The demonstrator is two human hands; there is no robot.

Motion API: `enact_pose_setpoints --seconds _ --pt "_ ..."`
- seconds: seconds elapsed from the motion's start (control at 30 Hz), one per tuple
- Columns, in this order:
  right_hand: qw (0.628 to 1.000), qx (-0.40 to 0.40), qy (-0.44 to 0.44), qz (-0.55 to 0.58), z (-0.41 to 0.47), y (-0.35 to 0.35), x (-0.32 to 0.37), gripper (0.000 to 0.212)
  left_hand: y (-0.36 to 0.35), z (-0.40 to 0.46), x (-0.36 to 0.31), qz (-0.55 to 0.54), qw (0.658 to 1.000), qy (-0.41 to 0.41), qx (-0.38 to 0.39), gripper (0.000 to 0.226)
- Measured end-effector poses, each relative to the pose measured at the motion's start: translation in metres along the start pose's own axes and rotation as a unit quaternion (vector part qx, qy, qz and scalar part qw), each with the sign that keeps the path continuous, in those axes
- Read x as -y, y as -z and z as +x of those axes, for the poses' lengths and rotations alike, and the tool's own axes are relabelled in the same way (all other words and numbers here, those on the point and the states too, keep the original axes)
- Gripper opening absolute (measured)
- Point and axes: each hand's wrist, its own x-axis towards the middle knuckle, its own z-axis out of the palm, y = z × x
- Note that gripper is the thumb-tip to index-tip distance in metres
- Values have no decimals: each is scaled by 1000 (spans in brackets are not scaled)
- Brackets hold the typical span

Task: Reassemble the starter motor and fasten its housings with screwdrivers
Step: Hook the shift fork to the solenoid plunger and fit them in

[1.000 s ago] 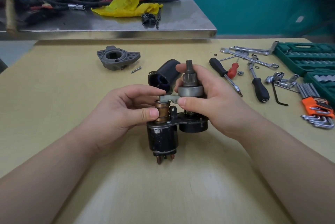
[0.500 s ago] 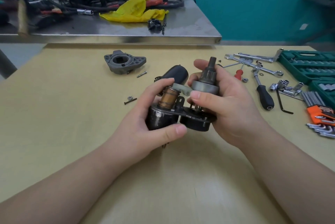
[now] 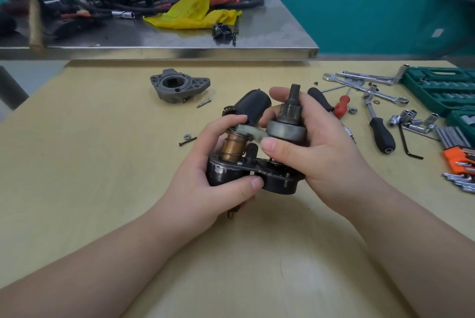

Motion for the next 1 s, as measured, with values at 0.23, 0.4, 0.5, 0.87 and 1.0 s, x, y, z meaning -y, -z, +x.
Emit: enact_pose_setpoints --seconds 0.23,0.4,0.5,0.87,1.0 --pt "999 -9 -15 34 0 -1 -3 56 1 1 3 -39 999 18 -11 59" --pt "996 -17 -33 79 -2 -11 -7 49 2 1 2 -75 996 34 -37 56" --pt "989 -31 -57 131 -5 -22 -12 32 2 3 1 -94 993 41 -51 57" --pt "989 -35 -71 124 -3 -21 -12 25 -1 3 0 -32 998 28 -45 66" --pt "991 -38 -64 116 -4 -21 -11 30 -3 2 -1 -27 997 18 -66 56"
